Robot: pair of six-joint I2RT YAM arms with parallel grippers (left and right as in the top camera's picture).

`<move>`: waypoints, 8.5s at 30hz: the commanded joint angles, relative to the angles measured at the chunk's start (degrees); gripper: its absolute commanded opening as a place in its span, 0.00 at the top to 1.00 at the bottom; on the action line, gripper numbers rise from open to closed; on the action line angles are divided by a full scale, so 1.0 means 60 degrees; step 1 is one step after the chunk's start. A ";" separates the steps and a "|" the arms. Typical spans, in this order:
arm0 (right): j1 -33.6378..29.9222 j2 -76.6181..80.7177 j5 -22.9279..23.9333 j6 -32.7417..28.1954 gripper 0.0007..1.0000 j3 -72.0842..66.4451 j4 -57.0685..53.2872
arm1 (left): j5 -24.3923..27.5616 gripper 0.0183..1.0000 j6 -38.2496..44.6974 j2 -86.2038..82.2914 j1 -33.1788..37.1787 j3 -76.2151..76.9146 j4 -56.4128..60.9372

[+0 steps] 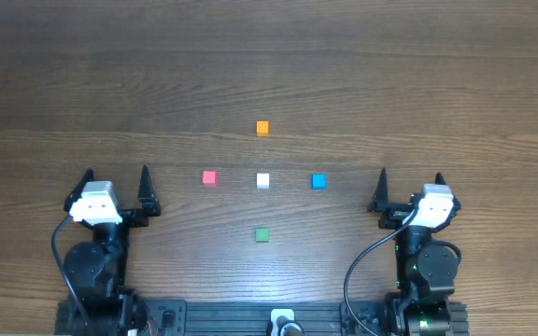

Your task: Stack Cubes

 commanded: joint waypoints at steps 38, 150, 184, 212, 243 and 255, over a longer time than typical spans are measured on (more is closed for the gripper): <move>0.0000 -0.0084 -0.0087 -0.0051 0.01 -0.0095 0.0029 | 0.0444 0.00 -0.4670 1.5209 -0.4277 0.9577 -0.5927; 0.0000 -0.0084 -0.0087 -0.0047 0.01 -0.0095 0.0029 | -0.0765 0.91 -0.7111 1.8032 -0.7482 1.2524 -0.7176; 0.0000 -0.0084 -0.0087 -0.0051 0.01 -0.0095 0.0029 | -0.0765 0.65 -0.7111 1.8302 -0.7544 1.2524 -0.7060; 0.0000 -0.0084 -0.0087 -0.0051 0.01 -0.0095 0.0029 | -0.0725 0.57 -0.7107 1.8312 -0.7610 1.2524 -0.6991; 0.0000 -0.0084 -0.0087 -0.0051 0.01 -0.0095 0.0029 | -0.0729 0.57 -0.7111 1.8444 -0.7654 1.2524 -0.6951; 0.0000 -0.0084 -0.0087 -0.0051 0.01 -0.0095 0.0029 | -0.0856 0.24 -0.7107 1.8440 -0.7570 1.2684 -0.6812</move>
